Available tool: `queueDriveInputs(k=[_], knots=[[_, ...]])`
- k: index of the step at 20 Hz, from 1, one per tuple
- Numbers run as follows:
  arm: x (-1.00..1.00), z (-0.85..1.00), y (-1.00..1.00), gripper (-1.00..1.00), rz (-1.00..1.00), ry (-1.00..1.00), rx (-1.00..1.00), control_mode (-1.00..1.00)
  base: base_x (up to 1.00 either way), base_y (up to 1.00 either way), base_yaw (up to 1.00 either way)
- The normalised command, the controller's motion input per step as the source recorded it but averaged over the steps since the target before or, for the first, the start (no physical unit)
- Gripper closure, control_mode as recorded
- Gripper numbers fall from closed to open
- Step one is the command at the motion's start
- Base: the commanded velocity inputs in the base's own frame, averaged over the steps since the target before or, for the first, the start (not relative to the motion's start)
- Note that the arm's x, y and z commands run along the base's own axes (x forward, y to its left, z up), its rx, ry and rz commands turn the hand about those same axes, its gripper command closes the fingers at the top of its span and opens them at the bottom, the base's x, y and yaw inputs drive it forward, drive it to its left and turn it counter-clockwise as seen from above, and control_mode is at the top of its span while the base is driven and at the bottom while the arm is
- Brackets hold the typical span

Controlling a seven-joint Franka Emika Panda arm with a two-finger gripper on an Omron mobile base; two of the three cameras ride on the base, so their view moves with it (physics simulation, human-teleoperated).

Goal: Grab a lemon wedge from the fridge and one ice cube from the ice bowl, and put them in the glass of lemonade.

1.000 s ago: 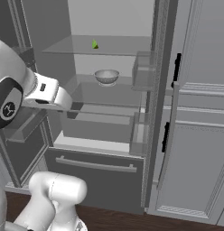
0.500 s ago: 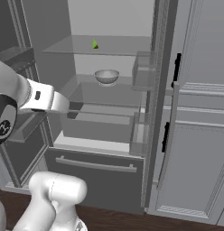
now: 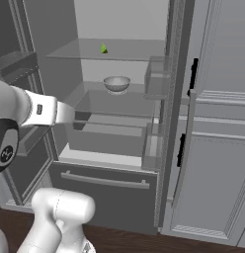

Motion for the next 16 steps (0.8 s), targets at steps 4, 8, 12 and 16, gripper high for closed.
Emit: queueDriveInputs(k=[4, 8, 12, 16], knots=[[0.07, 0.21, 0.0, -1.0, 0.0, -0.08, -0.02, 1.0, 0.14, 0.0, 0.0], [0.0, 0.0, 0.0, -1.0, 0.0, 0.0, 0.0, 1.0, 0.88, 0.01, 0.06], [0.0, 0.0, 0.0, -1.0, 0.0, 0.0, 0.0, 1.0, 0.77, 0.14, 0.0], [0.0, 0.0, 0.0, -1.0, 0.0, 0.0, 0.0, 1.0, 0.68, 0.1, 0.0]])
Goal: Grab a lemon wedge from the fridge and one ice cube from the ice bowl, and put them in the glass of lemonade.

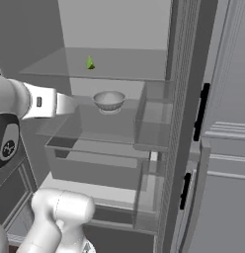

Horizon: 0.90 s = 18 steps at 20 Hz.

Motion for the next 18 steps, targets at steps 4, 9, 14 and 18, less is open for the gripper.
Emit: queueDriveInputs(k=[4, 9, 14, 18], knots=[[0.0, 0.0, 0.0, -1.0, 0.0, 0.0, 0.0, 1.0, 0.13, 0.06, 0.0], [0.0, 0.0, 0.0, -1.0, 0.0, 0.0, 0.0, 1.0, 0.19, 0.01, 0.02], [0.0, 0.0, 0.0, -1.0, 0.0, 0.0, 0.0, 1.0, 0.42, 0.0, 0.08], [0.0, 0.0, 0.0, -1.0, 0.0, 0.0, 0.0, 1.0, 0.38, 0.0, 0.1]])
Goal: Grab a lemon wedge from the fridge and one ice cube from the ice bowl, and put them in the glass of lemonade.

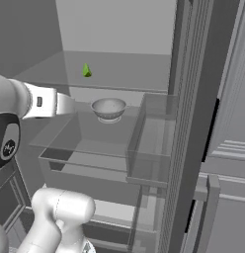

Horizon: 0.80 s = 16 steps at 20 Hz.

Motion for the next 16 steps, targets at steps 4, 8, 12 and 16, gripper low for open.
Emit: queueDriveInputs(k=[4, 8, 12, 16], knots=[[0.06, 0.48, 0.0, -1.0, 0.13, -0.1, -0.08, -1.0, 0.0, 0.0, 0.03], [0.27, 0.81, 0.0, -1.0, 0.2, -0.15, -0.16, -1.0, 0.0, 0.0, 0.0], [0.73, 0.51, 0.02, -1.0, 0.07, 0.16, -0.13, -1.0, 0.0, 0.0, 0.0], [1.0, -0.21, 0.06, -1.0, 0.01, 0.52, -0.06, -1.0, 0.0, 0.0, 0.0]])
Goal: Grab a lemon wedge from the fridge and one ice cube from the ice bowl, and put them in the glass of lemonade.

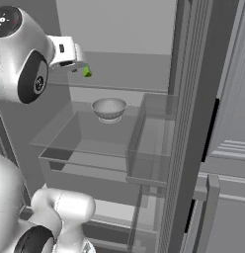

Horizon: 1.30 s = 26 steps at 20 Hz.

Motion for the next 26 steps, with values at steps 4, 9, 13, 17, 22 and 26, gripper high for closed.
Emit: queueDriveInputs(k=[4, 9, 13, 17, 22, 26], knots=[[0.95, -0.8, 0.0, -1.0, 0.0, 0.14, 0.0, -1.0, 0.0, 0.0, 0.0], [0.6, -0.44, 0.0, -1.0, 0.0, -0.02, 0.0, -1.0, 0.0, 0.0, 0.0], [0.32, -0.04, 0.04, -1.0, 0.0, -0.08, 0.0, -1.0, 0.0, 0.0, 0.0], [0.67, 0.0, 0.22, -1.0, -0.01, -0.01, 0.0, -1.0, 0.0, 0.0, 0.0], [0.82, 0.03, 0.15, -1.0, -0.05, 0.01, 0.0, -1.0, 0.0, 0.0, 0.0], [0.67, 0.07, 0.07, -1.0, -0.05, 0.07, 0.0, -1.0, 0.0, 0.0, 0.0]])
